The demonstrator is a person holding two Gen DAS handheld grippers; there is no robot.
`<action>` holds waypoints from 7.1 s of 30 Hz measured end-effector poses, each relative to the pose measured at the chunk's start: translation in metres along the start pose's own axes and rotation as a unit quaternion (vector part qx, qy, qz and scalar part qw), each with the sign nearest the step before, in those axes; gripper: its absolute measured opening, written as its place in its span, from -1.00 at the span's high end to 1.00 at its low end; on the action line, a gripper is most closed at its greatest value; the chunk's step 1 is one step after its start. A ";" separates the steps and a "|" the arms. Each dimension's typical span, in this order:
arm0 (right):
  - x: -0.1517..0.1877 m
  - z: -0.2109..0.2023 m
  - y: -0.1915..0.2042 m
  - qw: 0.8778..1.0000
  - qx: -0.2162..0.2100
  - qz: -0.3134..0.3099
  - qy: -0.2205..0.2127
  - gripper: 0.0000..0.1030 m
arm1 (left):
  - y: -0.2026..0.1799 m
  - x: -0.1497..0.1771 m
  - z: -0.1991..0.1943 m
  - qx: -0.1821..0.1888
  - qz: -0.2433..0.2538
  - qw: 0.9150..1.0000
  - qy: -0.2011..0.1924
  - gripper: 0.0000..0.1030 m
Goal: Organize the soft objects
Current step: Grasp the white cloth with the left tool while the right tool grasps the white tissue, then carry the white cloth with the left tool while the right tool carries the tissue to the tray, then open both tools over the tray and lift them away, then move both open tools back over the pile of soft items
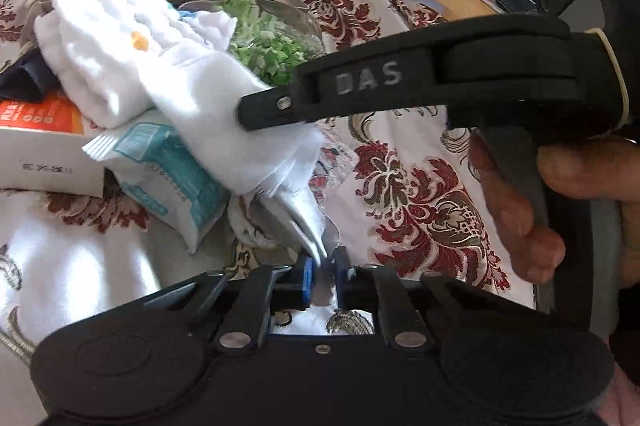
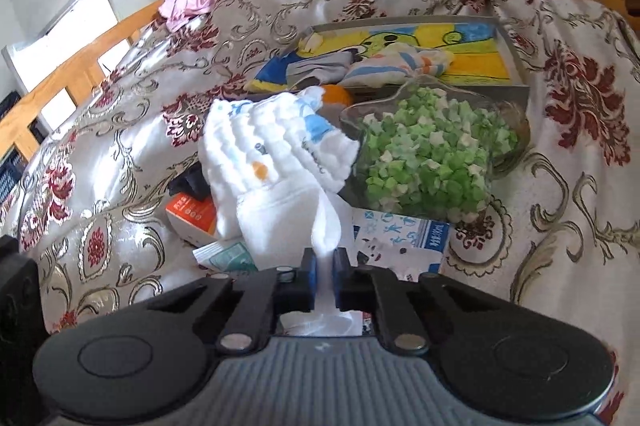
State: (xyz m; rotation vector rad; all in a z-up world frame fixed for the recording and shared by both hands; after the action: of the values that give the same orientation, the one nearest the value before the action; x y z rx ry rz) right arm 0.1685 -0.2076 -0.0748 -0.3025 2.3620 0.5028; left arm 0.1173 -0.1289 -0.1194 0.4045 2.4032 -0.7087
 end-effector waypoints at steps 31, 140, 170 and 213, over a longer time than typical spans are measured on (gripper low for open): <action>0.003 0.004 -0.022 0.999 0.031 0.028 -0.010 0.35 | 0.033 -0.008 -0.042 -0.145 -0.029 0.989 -0.029 -0.19; -0.161 -0.033 -0.101 0.948 0.094 0.100 -0.288 -0.94 | 0.097 -0.267 -0.016 -0.282 -0.075 0.942 -0.169 -0.75; 0.001 -0.183 0.028 0.901 0.195 0.039 -0.384 -0.99 | -0.007 -0.079 -0.203 -0.278 -0.041 0.888 -0.365 -0.99; 0.080 -0.092 0.009 0.971 0.184 0.148 -0.046 -0.99 | 0.042 0.026 -0.145 -0.291 -0.100 0.942 -0.130 -0.99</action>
State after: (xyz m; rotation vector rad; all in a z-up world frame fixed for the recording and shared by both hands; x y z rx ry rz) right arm 0.0531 -0.2452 -0.0633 0.2419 2.3609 0.1987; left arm 0.0492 -0.0092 -0.0528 -0.1724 2.2773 -0.0940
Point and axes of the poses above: each gripper's, at about its wrist camera, not at the fingertips, and z roughly the way its jaws point, y to its left, x to its underside, the point moved 6 cm from there along z, roughly the way its jaws point, and after that the axes turned 2 degrees about -x, right-handed, at the moved point
